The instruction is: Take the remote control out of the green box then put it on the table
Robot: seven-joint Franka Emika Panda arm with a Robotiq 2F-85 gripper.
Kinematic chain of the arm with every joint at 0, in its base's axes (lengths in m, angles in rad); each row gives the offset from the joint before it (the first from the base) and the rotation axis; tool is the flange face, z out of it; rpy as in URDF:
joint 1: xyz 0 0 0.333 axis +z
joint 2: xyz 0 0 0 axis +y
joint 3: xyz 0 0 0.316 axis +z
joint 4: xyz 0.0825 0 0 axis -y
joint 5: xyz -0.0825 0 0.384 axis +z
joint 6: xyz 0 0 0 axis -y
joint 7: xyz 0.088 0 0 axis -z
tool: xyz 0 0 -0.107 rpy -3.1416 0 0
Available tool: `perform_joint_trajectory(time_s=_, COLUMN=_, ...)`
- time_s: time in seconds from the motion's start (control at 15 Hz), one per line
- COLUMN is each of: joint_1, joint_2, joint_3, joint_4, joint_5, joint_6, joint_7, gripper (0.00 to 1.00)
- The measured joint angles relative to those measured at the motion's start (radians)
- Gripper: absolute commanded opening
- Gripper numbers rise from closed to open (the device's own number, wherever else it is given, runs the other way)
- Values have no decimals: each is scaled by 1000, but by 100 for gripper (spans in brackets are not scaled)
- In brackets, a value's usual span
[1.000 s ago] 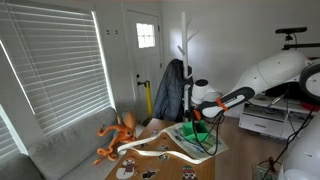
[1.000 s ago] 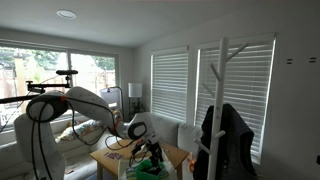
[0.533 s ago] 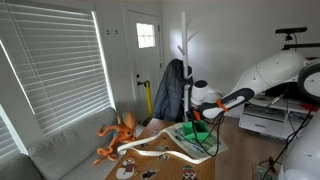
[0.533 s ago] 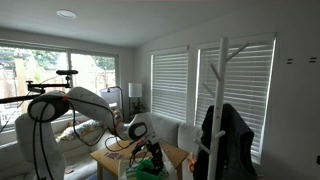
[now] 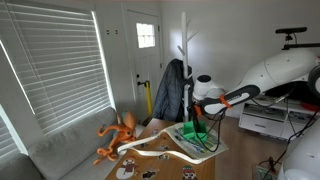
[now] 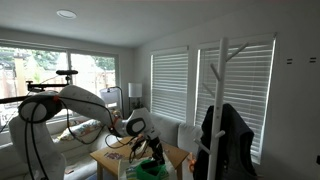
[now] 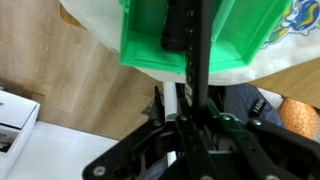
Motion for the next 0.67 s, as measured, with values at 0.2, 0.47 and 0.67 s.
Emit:
perform_joint_trajectory(time_s=0.2, joint_1=0, joint_2=-64, joint_3=-11, joint_4=0, joint_5=62, joint_6=0, joint_7=-64, gripper=5)
perform_joint_trajectory(time_s=0.47, joint_1=35, joint_2=-131, joint_3=-32, joint_4=0, joint_5=265, joint_6=-3, joint_7=-260, gripper=5)
perform_joint_trajectory(time_s=0.67, joint_1=105, joint_2=-152, joint_3=-31, joint_4=-2, joint_5=410, joint_6=-37, joint_7=-433, gripper=5)
